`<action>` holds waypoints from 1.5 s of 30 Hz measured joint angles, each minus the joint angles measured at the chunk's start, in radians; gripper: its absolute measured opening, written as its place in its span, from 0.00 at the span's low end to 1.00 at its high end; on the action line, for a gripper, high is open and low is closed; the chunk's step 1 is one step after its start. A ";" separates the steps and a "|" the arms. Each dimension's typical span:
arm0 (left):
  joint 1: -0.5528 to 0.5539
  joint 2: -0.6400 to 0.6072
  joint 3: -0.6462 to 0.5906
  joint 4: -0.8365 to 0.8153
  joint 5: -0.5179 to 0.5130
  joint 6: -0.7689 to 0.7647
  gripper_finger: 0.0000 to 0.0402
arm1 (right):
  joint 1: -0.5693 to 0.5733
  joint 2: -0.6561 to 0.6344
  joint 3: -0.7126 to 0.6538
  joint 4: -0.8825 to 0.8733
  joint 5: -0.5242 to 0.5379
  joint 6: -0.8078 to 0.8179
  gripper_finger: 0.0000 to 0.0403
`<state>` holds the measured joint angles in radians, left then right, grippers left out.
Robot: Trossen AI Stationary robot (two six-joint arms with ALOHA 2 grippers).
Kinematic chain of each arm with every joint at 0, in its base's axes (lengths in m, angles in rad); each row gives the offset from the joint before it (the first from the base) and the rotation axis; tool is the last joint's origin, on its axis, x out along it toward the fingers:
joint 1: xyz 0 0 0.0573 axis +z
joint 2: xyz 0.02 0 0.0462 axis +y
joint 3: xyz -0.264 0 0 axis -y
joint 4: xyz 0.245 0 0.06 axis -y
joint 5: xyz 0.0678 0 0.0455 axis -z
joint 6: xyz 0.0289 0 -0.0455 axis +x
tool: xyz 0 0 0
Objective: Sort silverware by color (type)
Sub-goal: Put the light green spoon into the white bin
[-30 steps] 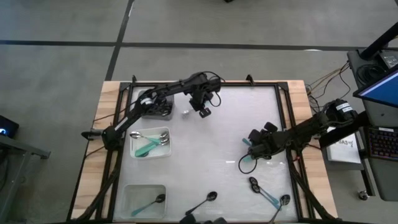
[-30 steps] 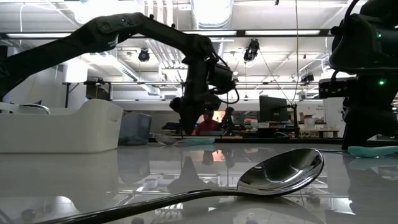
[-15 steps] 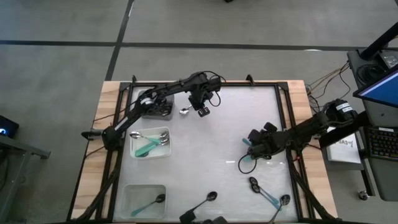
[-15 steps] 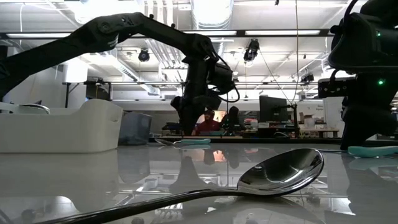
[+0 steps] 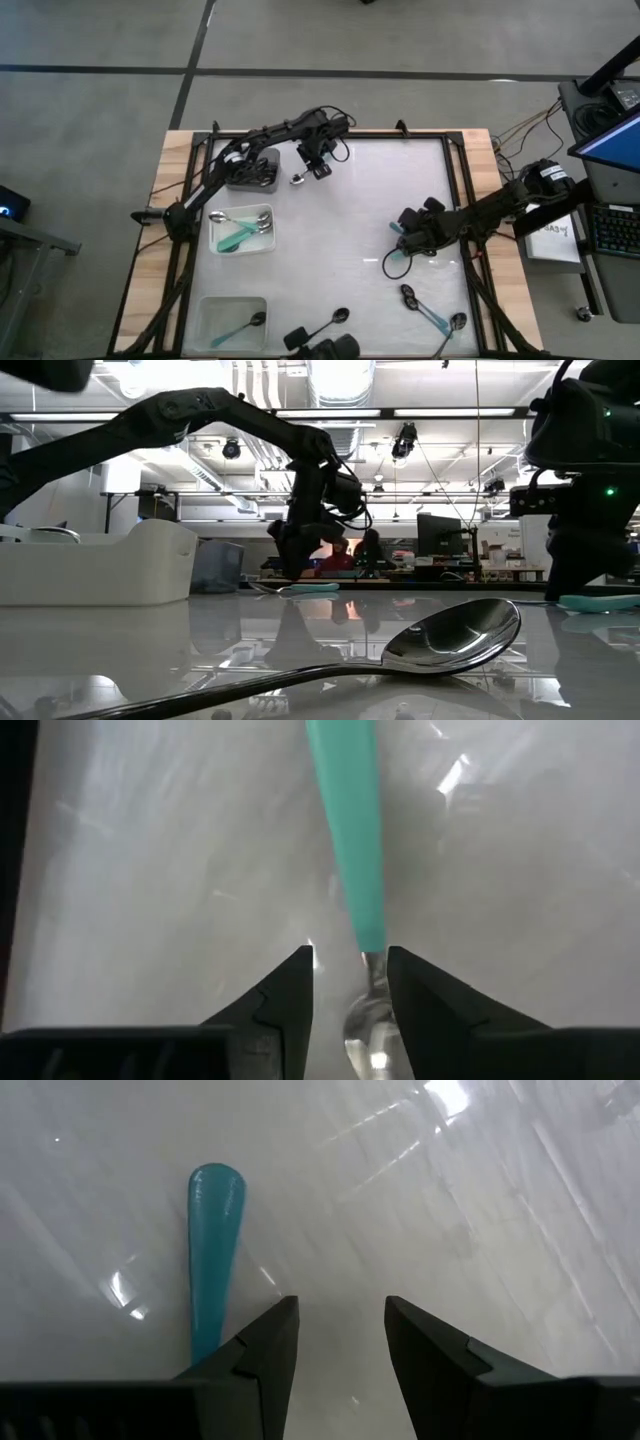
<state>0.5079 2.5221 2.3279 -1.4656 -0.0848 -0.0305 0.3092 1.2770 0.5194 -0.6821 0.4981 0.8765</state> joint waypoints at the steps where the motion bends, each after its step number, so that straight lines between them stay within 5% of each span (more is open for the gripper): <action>1: 0.000 0.001 -0.003 0.000 0.001 0.010 0.28 | 0.000 0.000 0.000 0.004 0.000 0.000 0.36; 14: 0.013 0.067 -0.015 -0.004 0.014 0.109 0.27 | 0.000 0.000 0.000 0.048 -0.001 0.016 0.36; 23: 0.025 0.076 -0.016 -0.019 0.053 0.085 0.03 | 0.000 0.000 0.000 0.110 -0.001 0.015 0.36; 45: -0.027 -0.022 0.015 -0.076 0.030 0.039 0.02 | 0.000 0.000 -0.013 0.118 0.002 0.013 0.36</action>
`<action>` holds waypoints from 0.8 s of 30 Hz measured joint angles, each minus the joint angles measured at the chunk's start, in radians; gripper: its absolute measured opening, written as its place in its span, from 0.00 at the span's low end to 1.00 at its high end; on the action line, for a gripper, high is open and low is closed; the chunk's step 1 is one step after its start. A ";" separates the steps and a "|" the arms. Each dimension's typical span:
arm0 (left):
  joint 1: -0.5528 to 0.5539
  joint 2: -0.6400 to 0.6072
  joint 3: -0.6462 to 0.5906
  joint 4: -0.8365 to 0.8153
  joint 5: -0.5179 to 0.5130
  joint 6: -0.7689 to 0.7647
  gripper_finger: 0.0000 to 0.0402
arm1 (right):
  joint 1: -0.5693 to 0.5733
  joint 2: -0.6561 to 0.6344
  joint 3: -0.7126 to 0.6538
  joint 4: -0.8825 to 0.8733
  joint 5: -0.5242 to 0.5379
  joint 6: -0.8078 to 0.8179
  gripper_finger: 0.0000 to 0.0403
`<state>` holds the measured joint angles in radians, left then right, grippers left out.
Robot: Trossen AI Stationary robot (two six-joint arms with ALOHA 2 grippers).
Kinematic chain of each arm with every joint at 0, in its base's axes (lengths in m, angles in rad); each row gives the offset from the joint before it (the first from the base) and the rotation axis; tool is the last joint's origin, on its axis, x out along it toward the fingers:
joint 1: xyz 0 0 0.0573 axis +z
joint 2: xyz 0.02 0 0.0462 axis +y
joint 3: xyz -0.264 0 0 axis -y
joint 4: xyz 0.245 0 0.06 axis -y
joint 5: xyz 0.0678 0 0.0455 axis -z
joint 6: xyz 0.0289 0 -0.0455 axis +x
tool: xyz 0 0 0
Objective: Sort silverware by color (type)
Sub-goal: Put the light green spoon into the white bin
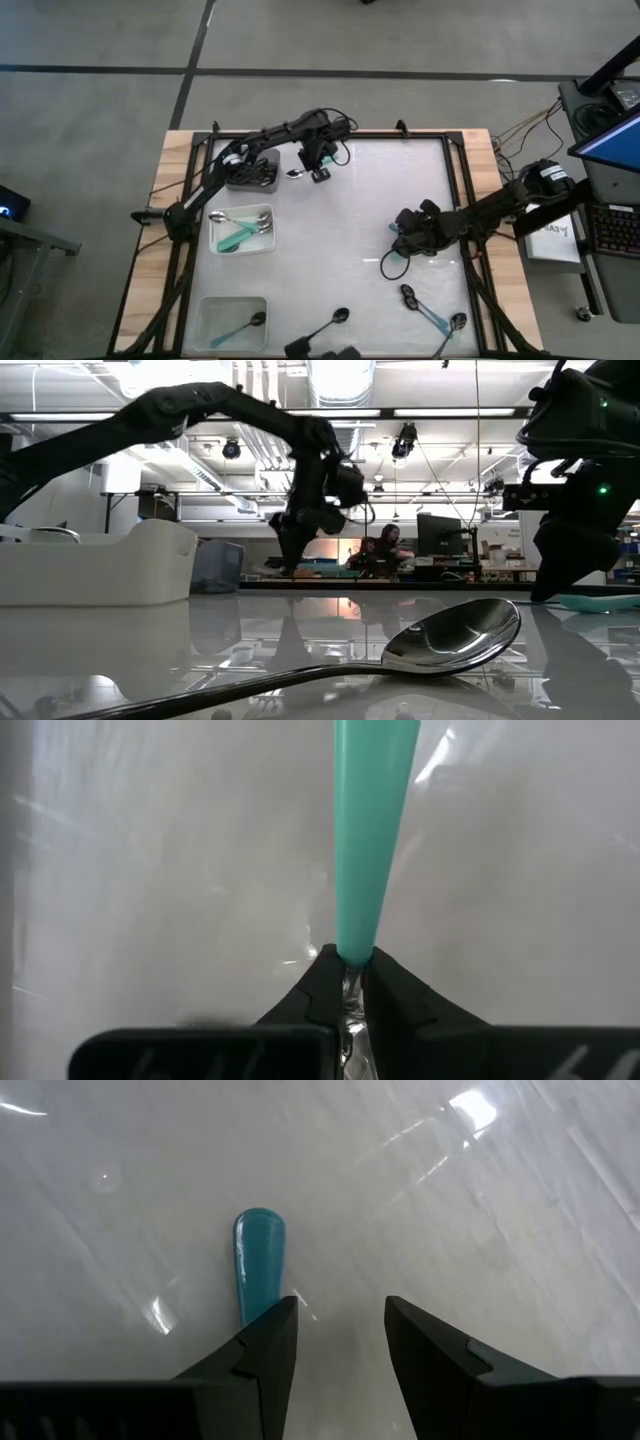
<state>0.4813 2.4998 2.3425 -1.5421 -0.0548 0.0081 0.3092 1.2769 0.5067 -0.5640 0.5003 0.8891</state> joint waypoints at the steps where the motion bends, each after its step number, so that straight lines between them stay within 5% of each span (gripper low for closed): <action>1: -0.012 -0.010 0.000 -0.014 0.000 -0.002 0.02 | 0.000 -0.001 -0.003 0.001 0.001 0.001 0.36; 18: -0.313 -0.189 -0.033 -0.029 0.004 -0.007 0.02 | 0.000 0.000 0.009 -0.007 -0.005 -0.036 0.36; 24: -0.404 -0.388 -0.262 -0.024 -0.012 -0.117 0.02 | 0.000 0.001 0.034 0.000 -0.006 -0.036 0.36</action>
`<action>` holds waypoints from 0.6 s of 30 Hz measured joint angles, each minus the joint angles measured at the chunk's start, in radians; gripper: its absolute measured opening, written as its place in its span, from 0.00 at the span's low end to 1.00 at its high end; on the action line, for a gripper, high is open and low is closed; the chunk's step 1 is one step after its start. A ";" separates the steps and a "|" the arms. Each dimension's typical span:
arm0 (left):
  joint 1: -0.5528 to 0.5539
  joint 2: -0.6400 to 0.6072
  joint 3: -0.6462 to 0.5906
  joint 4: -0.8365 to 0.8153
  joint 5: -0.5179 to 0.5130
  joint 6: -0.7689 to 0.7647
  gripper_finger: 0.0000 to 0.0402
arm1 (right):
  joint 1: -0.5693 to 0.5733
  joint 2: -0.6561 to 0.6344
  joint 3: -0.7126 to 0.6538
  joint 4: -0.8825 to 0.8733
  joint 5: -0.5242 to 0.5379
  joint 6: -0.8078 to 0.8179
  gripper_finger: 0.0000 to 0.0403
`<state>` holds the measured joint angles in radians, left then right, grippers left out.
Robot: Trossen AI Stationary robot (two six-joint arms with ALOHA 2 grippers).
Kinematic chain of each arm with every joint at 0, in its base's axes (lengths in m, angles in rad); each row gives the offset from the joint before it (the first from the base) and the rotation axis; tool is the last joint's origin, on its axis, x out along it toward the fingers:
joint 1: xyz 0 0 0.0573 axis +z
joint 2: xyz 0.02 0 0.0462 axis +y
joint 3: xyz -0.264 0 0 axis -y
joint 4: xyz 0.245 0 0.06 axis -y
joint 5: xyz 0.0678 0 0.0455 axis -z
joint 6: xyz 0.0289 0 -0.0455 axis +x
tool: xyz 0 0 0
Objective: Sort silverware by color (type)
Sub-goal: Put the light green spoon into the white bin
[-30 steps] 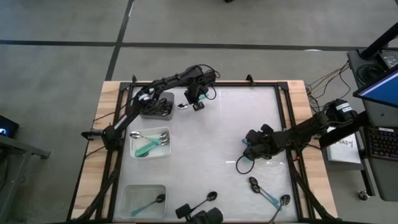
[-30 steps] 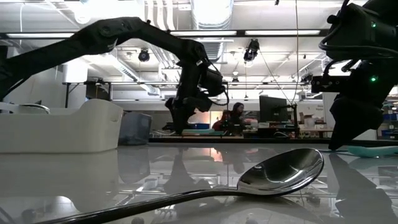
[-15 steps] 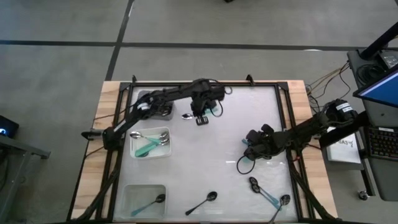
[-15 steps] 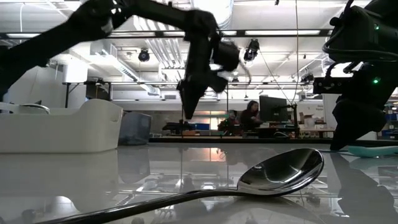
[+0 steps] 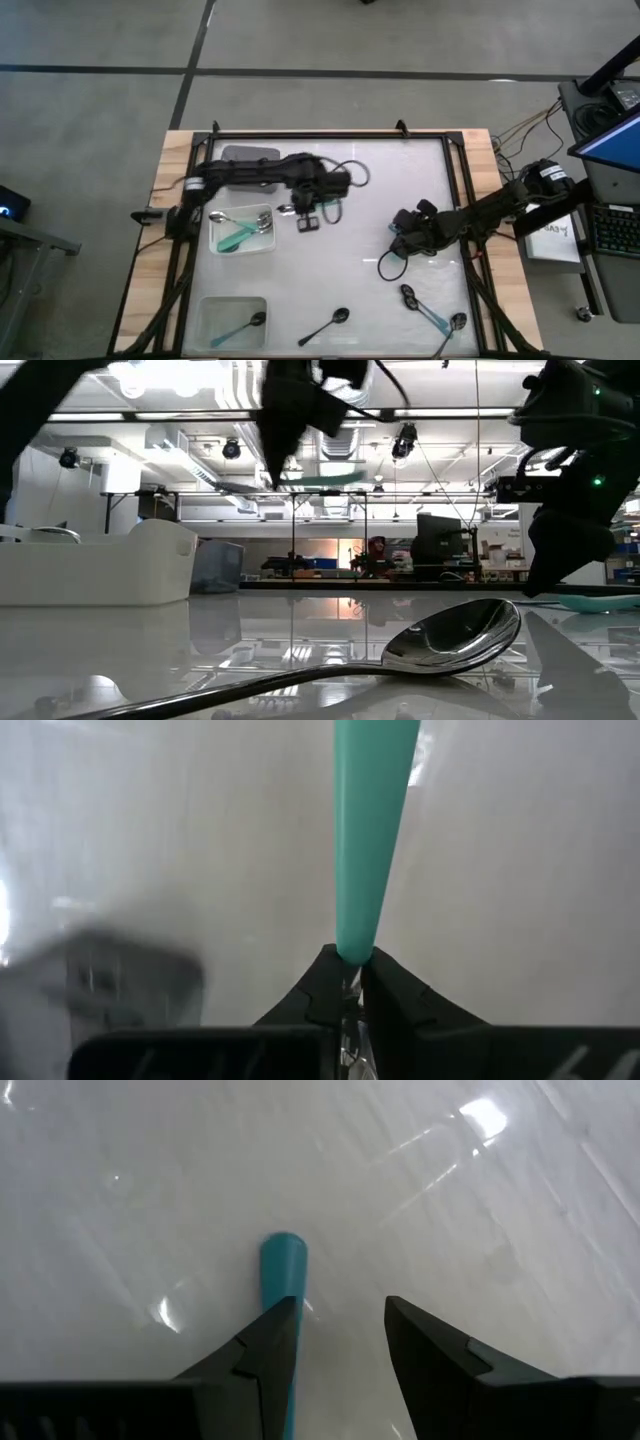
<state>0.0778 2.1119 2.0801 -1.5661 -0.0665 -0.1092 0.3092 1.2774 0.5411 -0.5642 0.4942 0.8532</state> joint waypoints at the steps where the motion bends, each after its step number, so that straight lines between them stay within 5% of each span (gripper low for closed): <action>1: -0.015 -0.042 -0.059 0.004 -0.016 -0.031 0.02 | 0.000 0.000 0.004 0.001 0.000 0.000 0.36; 11: -0.172 -0.543 -0.757 0.214 -0.040 -0.383 0.03 | 0.000 0.000 0.033 0.013 0.002 0.003 0.36; 18: -0.233 -0.802 -1.117 0.369 -0.053 -0.589 0.03 | 0.000 0.000 0.049 0.025 0.002 0.003 0.36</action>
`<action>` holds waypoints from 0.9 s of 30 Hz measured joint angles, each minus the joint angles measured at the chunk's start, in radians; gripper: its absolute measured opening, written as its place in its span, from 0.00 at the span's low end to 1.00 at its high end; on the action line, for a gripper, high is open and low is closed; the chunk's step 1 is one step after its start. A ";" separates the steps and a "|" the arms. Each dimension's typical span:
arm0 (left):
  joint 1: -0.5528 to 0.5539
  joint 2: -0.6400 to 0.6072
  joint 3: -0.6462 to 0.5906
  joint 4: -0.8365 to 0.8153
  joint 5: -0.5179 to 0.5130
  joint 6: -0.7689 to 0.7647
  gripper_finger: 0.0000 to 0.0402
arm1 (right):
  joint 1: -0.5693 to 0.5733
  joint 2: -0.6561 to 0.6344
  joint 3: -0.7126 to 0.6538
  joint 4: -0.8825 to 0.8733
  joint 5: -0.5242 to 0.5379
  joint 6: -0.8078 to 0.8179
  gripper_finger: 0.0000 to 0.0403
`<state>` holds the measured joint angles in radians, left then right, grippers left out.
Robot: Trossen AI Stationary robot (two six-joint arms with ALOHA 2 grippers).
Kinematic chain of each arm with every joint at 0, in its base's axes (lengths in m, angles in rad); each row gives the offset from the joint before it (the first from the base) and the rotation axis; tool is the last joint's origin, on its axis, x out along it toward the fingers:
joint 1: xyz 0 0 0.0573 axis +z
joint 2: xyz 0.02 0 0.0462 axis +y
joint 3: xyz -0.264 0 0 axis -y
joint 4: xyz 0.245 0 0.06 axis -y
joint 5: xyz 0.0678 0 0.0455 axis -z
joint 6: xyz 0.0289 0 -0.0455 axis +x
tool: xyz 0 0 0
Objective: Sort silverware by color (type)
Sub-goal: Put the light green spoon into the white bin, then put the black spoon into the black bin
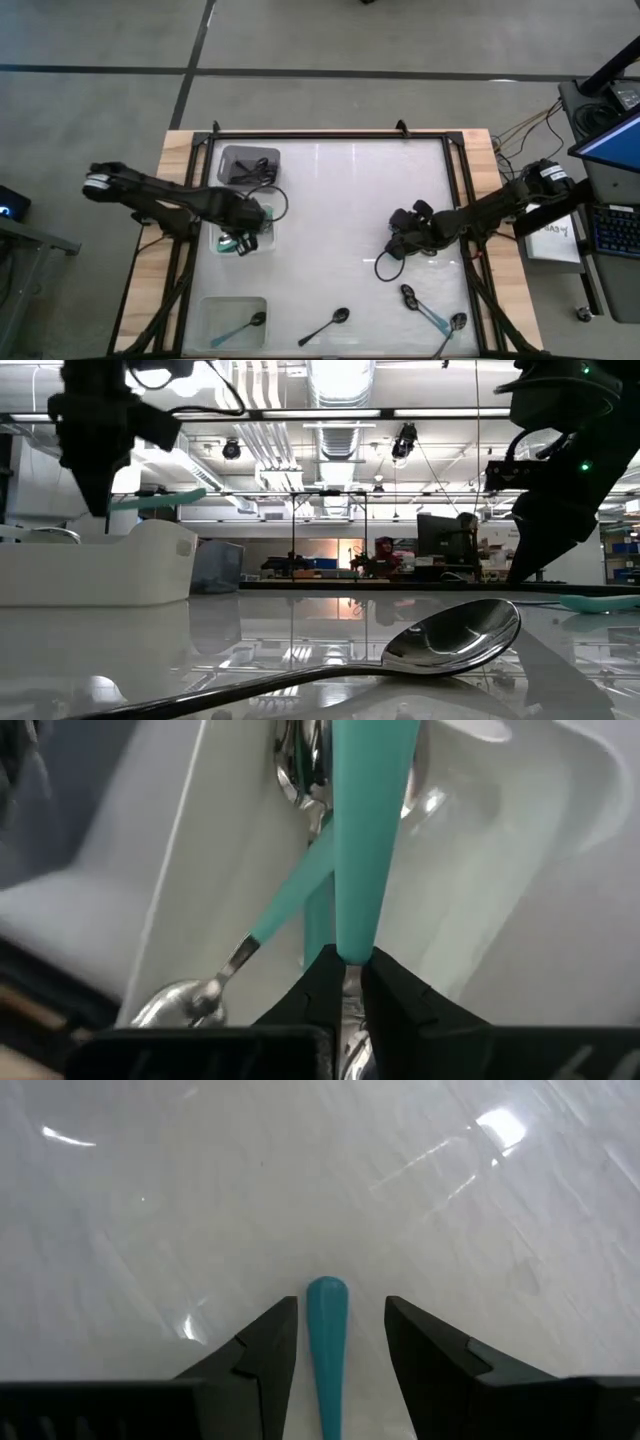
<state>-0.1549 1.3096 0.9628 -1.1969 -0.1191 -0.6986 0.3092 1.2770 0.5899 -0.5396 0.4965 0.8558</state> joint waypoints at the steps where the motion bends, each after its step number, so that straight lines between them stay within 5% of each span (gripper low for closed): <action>1: 0.001 -0.025 -0.035 0.035 -0.001 -0.013 0.03 | 0.000 0.000 0.003 0.000 0.000 0.000 0.36; 14: 0.001 -0.130 -0.189 0.088 -0.002 -0.132 0.20 | 0.000 0.000 0.013 0.004 0.000 0.000 0.36; 27: -0.033 -0.043 0.082 0.345 -0.021 -0.007 0.23 | 0.000 0.000 0.013 0.006 0.000 0.000 0.36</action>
<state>-0.1882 1.2665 1.0443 -0.8521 -0.1403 -0.7053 0.3094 1.2770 0.6029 -0.5335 0.4969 0.8558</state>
